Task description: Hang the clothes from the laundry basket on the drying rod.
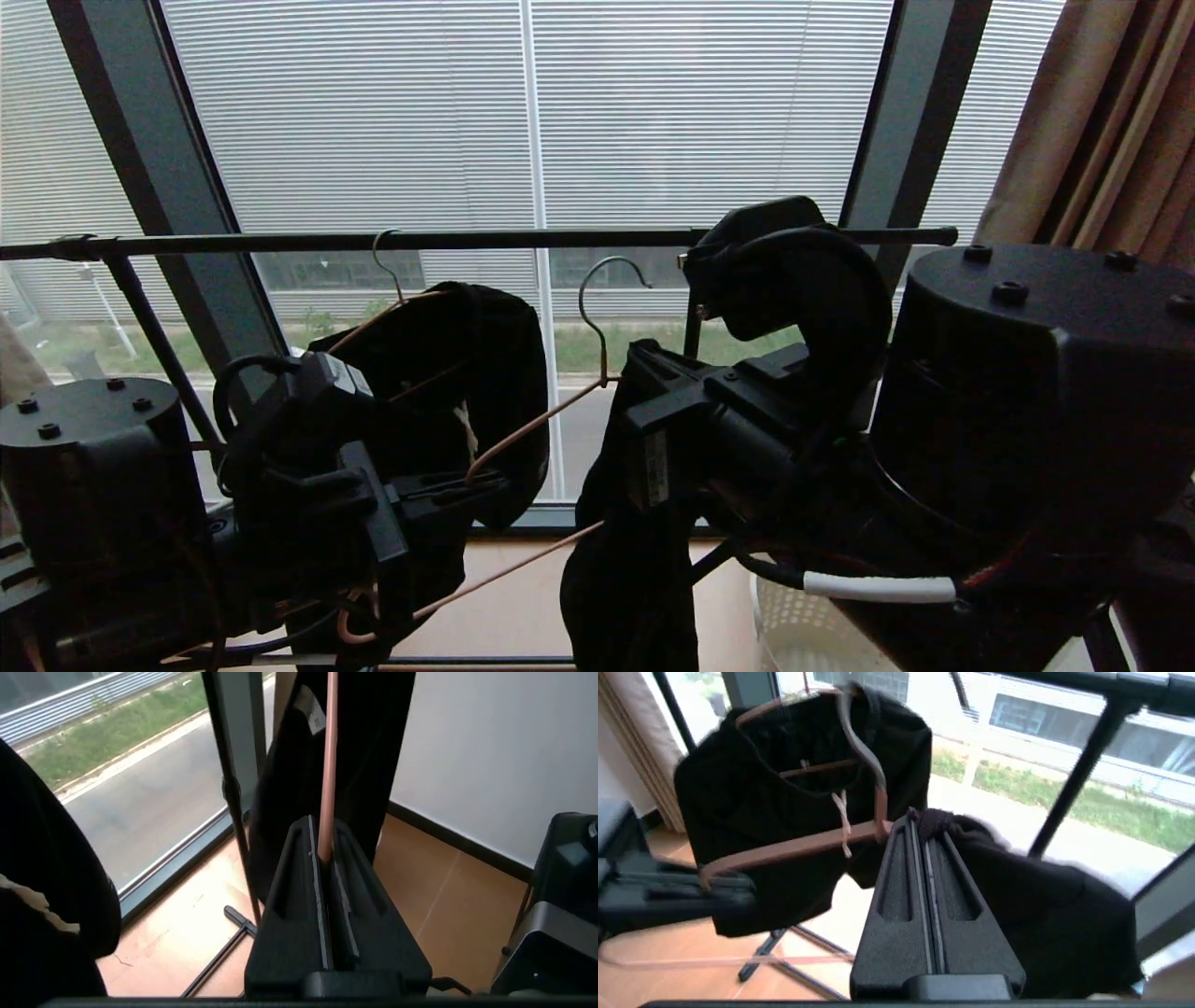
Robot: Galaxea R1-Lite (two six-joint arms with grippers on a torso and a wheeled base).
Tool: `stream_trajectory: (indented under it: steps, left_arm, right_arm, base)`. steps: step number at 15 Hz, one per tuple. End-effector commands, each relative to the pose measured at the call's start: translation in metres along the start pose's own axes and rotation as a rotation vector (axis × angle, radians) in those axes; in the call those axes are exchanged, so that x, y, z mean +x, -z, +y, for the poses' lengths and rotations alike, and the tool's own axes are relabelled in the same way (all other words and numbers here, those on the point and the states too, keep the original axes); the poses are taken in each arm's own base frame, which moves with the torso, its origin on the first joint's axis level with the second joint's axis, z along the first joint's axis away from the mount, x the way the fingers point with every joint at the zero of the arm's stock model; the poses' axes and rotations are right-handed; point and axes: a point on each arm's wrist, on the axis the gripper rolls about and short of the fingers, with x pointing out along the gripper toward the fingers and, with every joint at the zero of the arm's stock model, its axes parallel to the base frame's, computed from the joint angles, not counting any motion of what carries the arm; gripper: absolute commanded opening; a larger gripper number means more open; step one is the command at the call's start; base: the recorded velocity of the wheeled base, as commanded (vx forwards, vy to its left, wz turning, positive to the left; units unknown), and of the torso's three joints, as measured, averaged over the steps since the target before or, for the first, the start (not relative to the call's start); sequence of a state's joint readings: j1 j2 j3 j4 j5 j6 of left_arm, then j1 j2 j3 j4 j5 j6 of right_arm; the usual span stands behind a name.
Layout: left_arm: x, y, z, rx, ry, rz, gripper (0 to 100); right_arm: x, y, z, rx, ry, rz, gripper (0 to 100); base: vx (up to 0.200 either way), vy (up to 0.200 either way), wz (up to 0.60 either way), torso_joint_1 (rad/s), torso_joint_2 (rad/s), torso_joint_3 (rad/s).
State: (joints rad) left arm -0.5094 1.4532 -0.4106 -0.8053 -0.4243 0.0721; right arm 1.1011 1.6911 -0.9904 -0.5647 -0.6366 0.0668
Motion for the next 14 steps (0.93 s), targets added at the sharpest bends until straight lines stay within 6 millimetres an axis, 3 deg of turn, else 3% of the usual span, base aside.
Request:
stream_trajectory:
  steps: [1, 13, 14]
  left_arm:
    - [-0.002, -0.001, -0.001, 0.004, 0.0, -0.008, 0]
    - [-0.017, -0.01, -0.007, 0.026, -0.002, -0.062, 0]
    - [-0.019, -0.01, -0.008, 0.028, -0.003, -0.067, 0]
  right_arm:
    - [-0.001, -0.001, 0.008, -0.001, -0.022, -0.005, 0]
    - [0.005, 0.01, 0.008, -0.025, -0.002, 0.02, 0]
    - [0.006, 0.01, 0.005, -0.021, 0.01, 0.019, 100]
  base:
    - [0.0, 0.0, 0.0, 0.0, 0.0, 0.0]
    - [0.0, 0.0, 0.0, 0.0, 0.0, 0.0]
    - [0.0, 0.0, 0.0, 0.0, 0.0, 0.0]
